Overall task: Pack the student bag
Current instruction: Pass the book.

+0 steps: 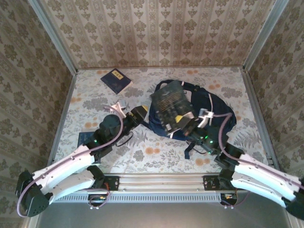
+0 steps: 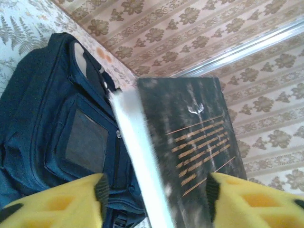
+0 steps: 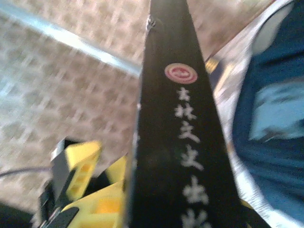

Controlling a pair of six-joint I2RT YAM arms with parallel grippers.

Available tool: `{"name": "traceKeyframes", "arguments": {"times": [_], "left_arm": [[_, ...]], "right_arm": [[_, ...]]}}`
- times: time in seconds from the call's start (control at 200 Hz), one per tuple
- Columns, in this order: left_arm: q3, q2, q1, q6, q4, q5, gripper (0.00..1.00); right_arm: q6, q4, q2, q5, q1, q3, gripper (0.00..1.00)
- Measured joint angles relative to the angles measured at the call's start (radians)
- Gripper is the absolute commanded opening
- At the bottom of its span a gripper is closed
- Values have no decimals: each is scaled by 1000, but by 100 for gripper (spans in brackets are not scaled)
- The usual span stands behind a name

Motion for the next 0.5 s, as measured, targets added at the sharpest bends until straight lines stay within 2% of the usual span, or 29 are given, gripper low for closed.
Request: {"name": "traceKeyframes", "arguments": {"times": [0.145,0.3,0.38,0.5], "left_arm": [[246,234,1,128,-172,37,85],[489,506,-1,241,-378,51,89],[534,592,2,303,-462,35,88],[512,639,35,360,-535,39,84]], "right_arm": [[-66,-319,-187,87,-147,69,0],[-151,-552,-312,159,-188,167,0],[-185,-623,-349,178,-189,200,0],[-212,-705,-386,190,-189,207,0]]}}
